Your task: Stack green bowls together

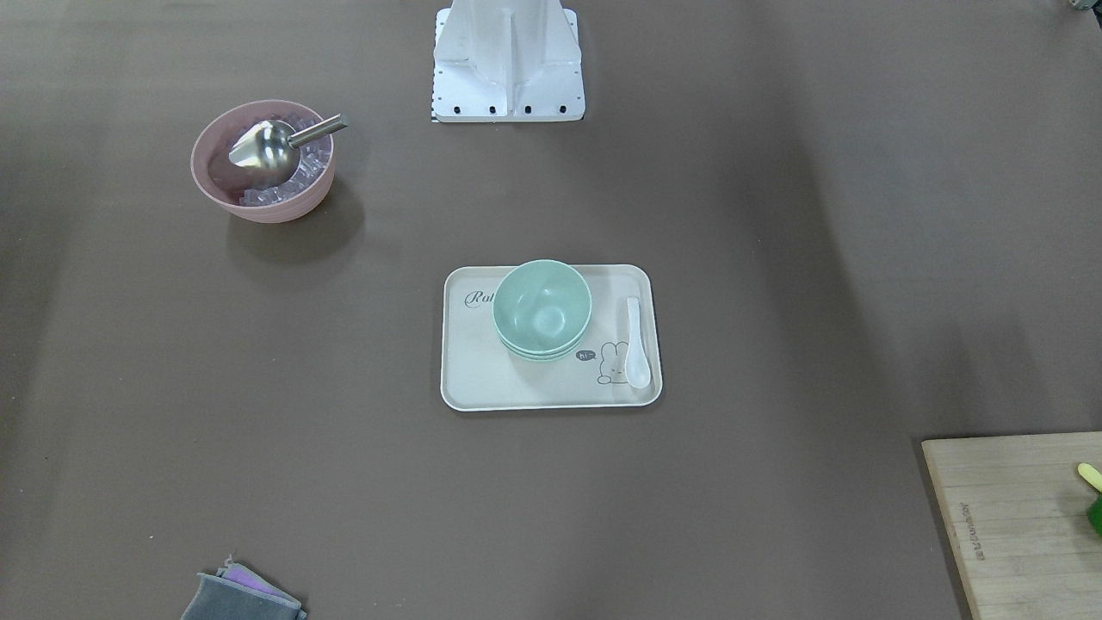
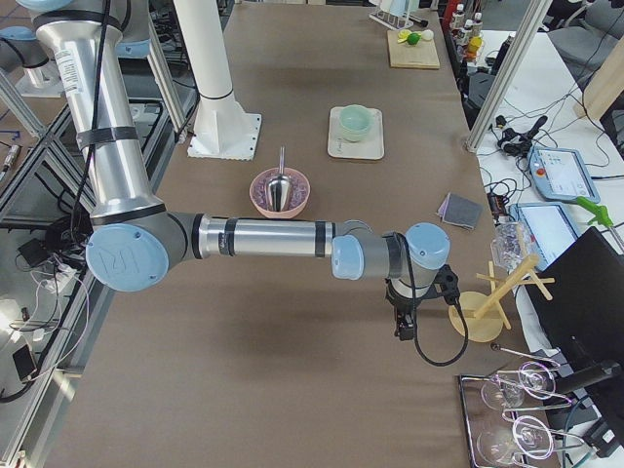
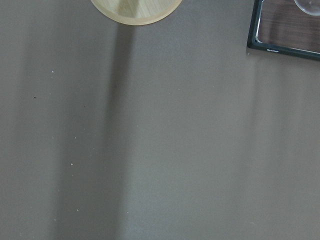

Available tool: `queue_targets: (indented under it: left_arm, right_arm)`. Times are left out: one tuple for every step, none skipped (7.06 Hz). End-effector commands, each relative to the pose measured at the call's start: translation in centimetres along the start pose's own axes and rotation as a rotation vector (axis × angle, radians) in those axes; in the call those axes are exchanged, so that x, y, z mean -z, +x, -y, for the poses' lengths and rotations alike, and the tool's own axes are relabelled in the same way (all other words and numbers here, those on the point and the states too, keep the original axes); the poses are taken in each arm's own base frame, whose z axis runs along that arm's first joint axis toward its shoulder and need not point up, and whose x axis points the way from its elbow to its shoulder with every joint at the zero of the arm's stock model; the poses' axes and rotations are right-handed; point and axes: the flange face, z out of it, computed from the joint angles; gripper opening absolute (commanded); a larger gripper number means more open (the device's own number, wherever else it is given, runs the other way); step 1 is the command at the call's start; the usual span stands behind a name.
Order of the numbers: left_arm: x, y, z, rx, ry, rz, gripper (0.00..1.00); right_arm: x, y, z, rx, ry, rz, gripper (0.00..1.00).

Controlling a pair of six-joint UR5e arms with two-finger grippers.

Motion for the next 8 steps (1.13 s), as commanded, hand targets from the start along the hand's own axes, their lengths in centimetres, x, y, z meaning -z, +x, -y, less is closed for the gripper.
queue_targets:
  left_arm:
    - [1.4,-0.5,0.2,0.017,0.033,-0.002,0.98]
    - [2.1,0.3,0.6,0.004,0.047,-0.002,0.98]
    - [2.4,0.7,1.0,-0.006,0.053,-0.003,0.98]
    - [3.1,1.3,1.8,-0.021,0.068,0.000,0.98]
    - [3.3,1.6,1.7,-0.044,0.079,-0.006,0.98]
    - [3.5,1.8,1.7,-0.072,0.106,-0.004,0.98]
    - [2.6,0.9,1.4,-0.062,0.095,0.001,0.98]
    - [2.9,1.3,1.4,-0.066,0.103,-0.006,0.98]
  right_arm:
    - [-0.3,-0.2,0.0,-0.005,-0.004,0.004,1.00]
    - [-0.3,-0.2,0.0,-0.007,-0.004,0.002,1.00]
    - [-0.3,-0.2,-0.1,-0.008,-0.005,0.004,1.00]
    - [-0.5,-0.1,-0.4,-0.011,-0.008,0.007,1.00]
    - [-0.3,-0.4,-0.5,-0.006,-0.002,0.010,1.00]
    - [0.0,-0.5,-0.4,0.000,0.002,0.004,1.00]
    - [0.4,-0.9,-0.3,0.007,0.011,0.009,1.00]
    - [0.5,-1.0,-0.3,0.005,0.012,0.010,1.00]
